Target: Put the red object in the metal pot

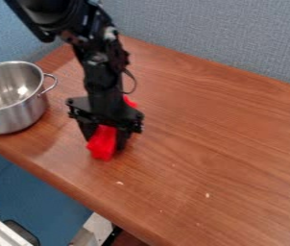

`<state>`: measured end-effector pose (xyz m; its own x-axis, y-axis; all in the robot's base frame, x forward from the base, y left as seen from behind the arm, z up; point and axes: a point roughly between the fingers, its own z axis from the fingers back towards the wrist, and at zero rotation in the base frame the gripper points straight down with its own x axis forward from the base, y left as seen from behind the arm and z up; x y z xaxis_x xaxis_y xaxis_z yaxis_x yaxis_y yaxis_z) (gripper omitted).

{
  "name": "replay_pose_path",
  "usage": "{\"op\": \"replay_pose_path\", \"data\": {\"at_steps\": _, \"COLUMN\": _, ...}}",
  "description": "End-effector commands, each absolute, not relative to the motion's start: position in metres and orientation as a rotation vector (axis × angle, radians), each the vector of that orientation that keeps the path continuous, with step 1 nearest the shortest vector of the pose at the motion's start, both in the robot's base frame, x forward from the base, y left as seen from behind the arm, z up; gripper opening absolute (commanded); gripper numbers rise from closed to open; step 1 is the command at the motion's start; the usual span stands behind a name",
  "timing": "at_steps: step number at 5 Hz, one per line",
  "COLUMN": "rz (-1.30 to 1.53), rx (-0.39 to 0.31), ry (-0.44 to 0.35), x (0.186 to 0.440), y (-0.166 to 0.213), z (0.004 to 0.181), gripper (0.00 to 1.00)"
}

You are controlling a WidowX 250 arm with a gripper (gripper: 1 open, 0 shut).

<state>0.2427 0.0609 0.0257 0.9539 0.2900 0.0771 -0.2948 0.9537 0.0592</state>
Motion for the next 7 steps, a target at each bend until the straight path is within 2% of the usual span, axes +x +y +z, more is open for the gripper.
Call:
{"op": "replay_pose_path", "data": {"at_steps": 1, "rz": 0.318, "rx": 0.08, "ry": -0.097, "x": 0.247, "y": 0.053, "z": 0.039, "gripper": 0.0}}
{"op": "replay_pose_path", "data": {"at_steps": 2, "rz": 0.355, "rx": 0.084, "ry": -0.079, "x": 0.246, "y": 0.043, "z": 0.04, "gripper": 0.0}}
{"op": "replay_pose_path", "data": {"at_steps": 4, "rz": 0.39, "rx": 0.079, "ry": -0.049, "x": 0.243, "y": 0.052, "z": 0.051, "gripper": 0.0}}
{"op": "replay_pose_path", "data": {"at_steps": 5, "rz": 0.279, "rx": 0.047, "ry": -0.066, "x": 0.249, "y": 0.057, "z": 0.084, "gripper": 0.0}}
{"op": "replay_pose_path", "data": {"at_steps": 6, "rz": 0.252, "rx": 0.015, "ry": -0.113, "x": 0.259, "y": 0.079, "z": 0.131, "gripper": 0.0}}
{"op": "replay_pose_path", "data": {"at_steps": 7, "rz": 0.319, "rx": 0.011, "ry": -0.135, "x": 0.266, "y": 0.125, "z": 0.159, "gripper": 0.0}}
